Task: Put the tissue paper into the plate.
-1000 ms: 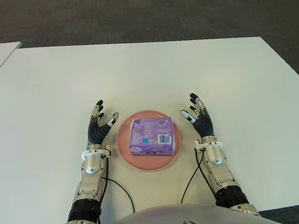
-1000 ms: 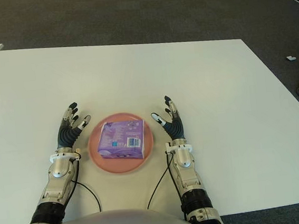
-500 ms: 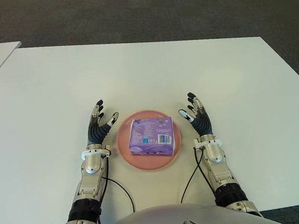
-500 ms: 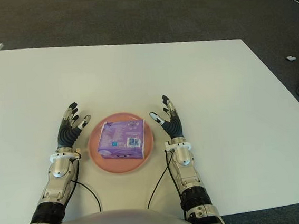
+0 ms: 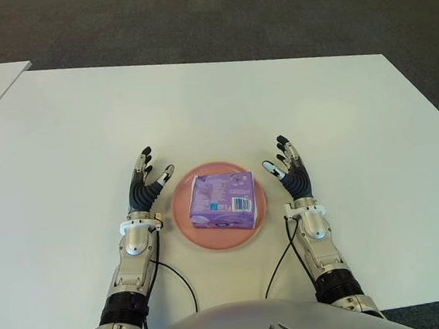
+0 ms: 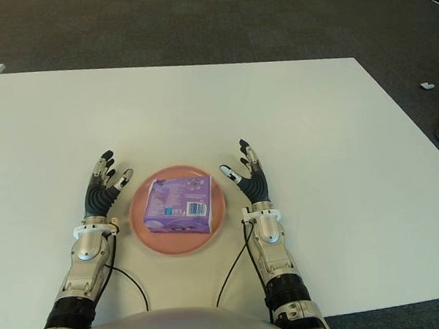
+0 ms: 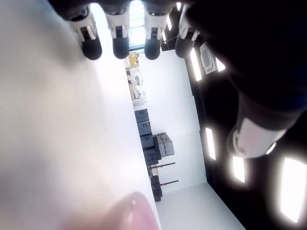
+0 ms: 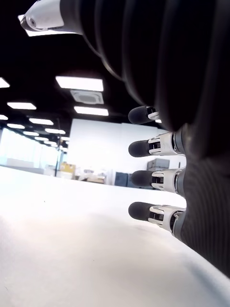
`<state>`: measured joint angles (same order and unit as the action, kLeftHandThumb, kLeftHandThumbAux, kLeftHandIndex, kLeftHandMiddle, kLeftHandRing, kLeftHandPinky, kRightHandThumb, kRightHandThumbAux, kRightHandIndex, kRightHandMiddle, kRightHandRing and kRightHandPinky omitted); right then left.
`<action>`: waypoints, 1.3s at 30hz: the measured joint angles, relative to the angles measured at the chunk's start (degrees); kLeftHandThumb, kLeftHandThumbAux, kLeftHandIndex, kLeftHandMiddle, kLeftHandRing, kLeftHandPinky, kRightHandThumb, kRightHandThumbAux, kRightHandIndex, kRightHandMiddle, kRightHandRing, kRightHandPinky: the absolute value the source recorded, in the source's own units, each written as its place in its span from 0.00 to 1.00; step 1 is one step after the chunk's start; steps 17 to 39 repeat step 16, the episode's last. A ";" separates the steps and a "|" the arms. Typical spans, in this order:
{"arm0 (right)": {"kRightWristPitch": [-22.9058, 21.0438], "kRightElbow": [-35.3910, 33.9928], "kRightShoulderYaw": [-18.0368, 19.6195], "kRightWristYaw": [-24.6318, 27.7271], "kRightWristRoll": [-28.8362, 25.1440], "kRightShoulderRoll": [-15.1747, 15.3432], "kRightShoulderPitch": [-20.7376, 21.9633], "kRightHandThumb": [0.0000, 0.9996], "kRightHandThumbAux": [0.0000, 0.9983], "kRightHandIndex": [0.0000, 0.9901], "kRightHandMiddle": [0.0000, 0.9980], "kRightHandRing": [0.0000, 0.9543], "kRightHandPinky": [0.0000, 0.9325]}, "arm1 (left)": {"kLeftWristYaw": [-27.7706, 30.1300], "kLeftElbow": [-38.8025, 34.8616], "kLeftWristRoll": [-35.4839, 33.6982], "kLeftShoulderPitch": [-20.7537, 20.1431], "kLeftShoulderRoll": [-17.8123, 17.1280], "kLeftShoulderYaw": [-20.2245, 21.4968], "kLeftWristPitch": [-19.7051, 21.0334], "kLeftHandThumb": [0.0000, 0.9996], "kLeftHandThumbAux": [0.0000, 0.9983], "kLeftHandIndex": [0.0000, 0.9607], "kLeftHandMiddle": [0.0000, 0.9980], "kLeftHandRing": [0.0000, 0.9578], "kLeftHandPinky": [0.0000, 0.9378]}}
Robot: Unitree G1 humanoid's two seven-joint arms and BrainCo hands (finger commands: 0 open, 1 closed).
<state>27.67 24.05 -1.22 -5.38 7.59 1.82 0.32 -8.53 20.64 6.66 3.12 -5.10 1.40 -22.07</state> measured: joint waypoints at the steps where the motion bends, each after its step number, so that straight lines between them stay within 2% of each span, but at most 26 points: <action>1: 0.07 0.02 0.00 -0.08 0.00 -0.02 0.01 0.00 0.54 0.00 0.00 0.00 0.00 | 0.00 0.01 0.00 0.00 -0.02 0.01 -0.02 0.02 0.59 0.00 0.00 0.00 0.00; 39: 1.45 0.57 0.23 -0.46 -0.22 -0.13 0.17 0.00 0.56 0.00 0.00 0.00 0.00 | 0.01 -0.10 0.00 0.01 -0.16 0.04 -0.17 0.01 0.60 0.00 0.00 0.00 0.00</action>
